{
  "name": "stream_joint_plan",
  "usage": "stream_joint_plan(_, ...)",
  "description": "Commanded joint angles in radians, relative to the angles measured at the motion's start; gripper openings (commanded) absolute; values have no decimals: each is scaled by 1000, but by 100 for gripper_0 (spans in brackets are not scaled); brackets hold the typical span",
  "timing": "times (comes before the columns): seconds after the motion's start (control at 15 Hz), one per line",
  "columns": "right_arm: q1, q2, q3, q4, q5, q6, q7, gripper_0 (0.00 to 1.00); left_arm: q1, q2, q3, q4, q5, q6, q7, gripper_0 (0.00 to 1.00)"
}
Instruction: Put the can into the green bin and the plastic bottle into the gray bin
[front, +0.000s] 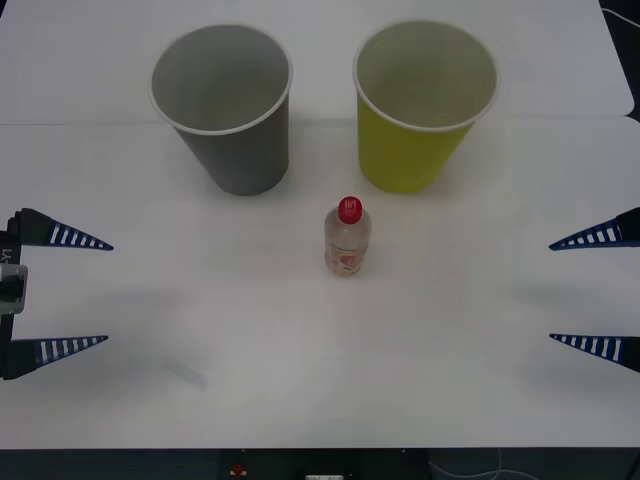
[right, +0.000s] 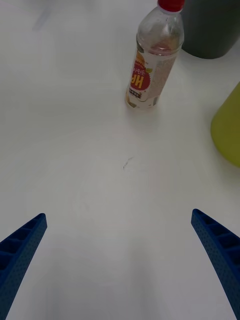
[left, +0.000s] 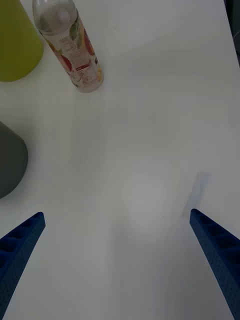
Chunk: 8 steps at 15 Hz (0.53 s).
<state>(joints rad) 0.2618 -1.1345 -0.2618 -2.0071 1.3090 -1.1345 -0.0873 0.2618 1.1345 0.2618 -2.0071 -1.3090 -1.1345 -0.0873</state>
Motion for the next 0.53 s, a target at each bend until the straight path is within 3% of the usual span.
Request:
stream_joint_plan(0.07,2,7,-1,4,-1,5,1,100,0,0,0,0,0,0,0,100)
stream_joint_plan(0.33,2,4,9,5,-5,44,7,100,0,0,0,0,0,0,0,100)
stream_joint_plan(0.53,-1,7,81,8,-28,130,14,100,0,0,0,0,0,0,0,100)
